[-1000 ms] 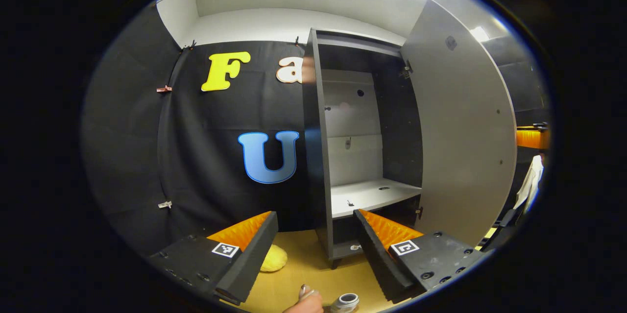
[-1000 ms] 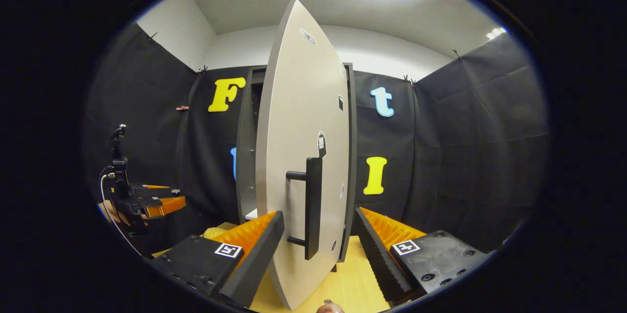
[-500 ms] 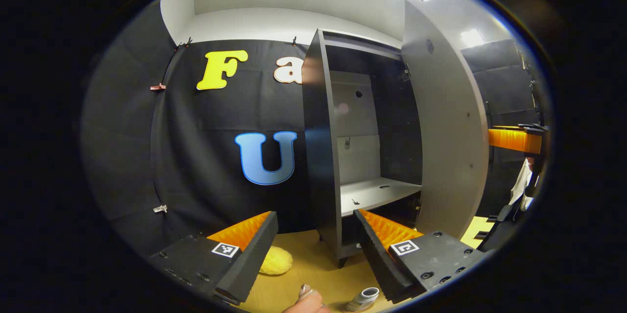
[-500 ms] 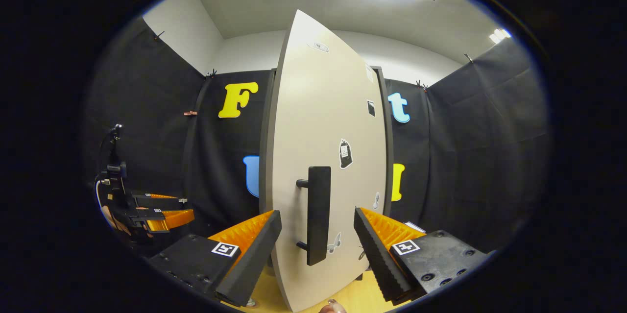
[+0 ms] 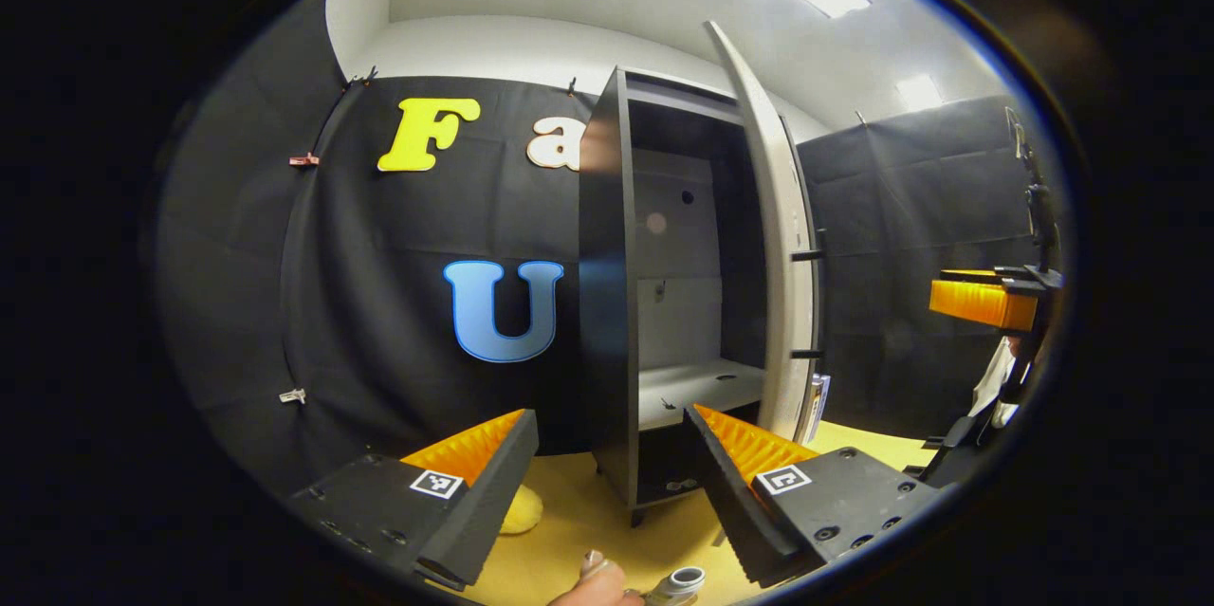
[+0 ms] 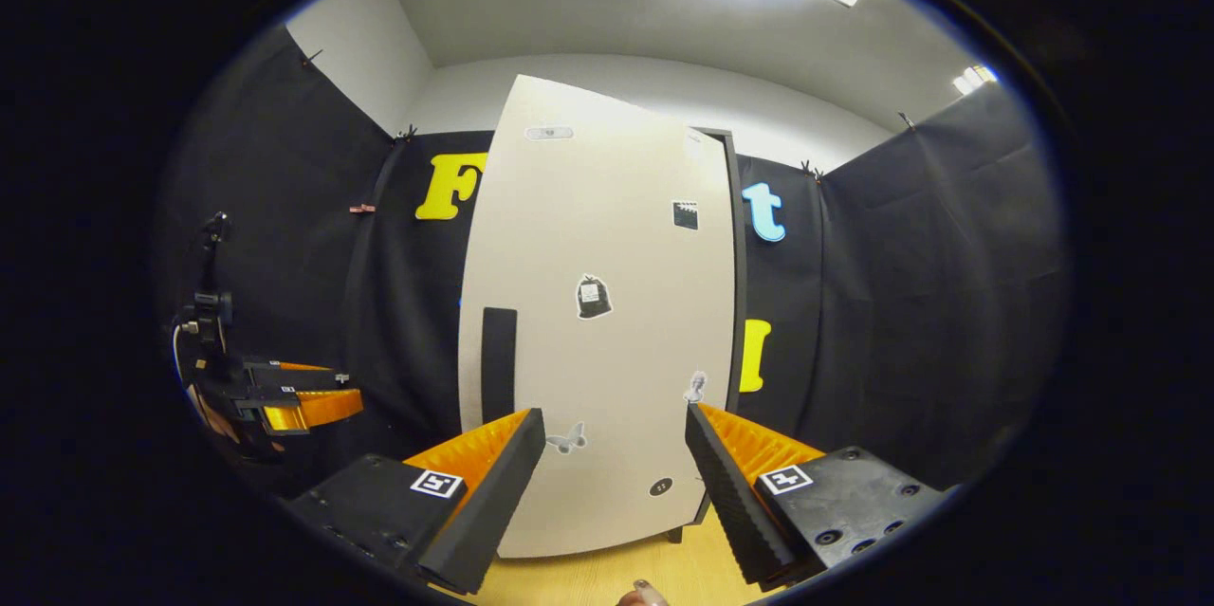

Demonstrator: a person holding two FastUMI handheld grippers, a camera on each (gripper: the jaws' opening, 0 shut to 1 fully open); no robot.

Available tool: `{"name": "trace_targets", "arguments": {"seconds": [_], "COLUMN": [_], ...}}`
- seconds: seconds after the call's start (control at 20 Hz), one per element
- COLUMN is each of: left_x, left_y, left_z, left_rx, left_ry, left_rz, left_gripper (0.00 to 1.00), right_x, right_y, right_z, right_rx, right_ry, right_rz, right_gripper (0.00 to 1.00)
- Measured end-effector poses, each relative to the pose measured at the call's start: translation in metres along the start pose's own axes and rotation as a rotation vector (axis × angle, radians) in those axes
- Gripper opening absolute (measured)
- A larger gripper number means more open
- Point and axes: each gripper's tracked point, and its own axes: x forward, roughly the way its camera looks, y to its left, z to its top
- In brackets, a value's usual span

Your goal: Open the cabinet door with the right hand, grasp the bottle in the cabinet with the left hand and place it on the coaster, then close the cabinet door with the right hand.

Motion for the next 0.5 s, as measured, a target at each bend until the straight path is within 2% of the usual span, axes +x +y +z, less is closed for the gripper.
{"name": "trace_targets", "arguments": {"seconds": [0.3,0.5], "left_x": [0.008,0.007], "left_y": [-0.034,-0.057], "left_z": [0.015,0.020], "left_rx": [-0.049,-0.062], "left_ry": [-0.020,-0.027], "left_rz": [0.025,0.094], "left_gripper": [0.96,0.96], "right_x": [0.012,0.024], "right_y": [-0.036,-0.052], "right_z": [-0.005,-0.013], "right_rx": [-0.004,0.038], "right_ry": [0.022,0.050], "right_rz": [-0.016,0.050], "right_gripper": [0.97,0.98]}}
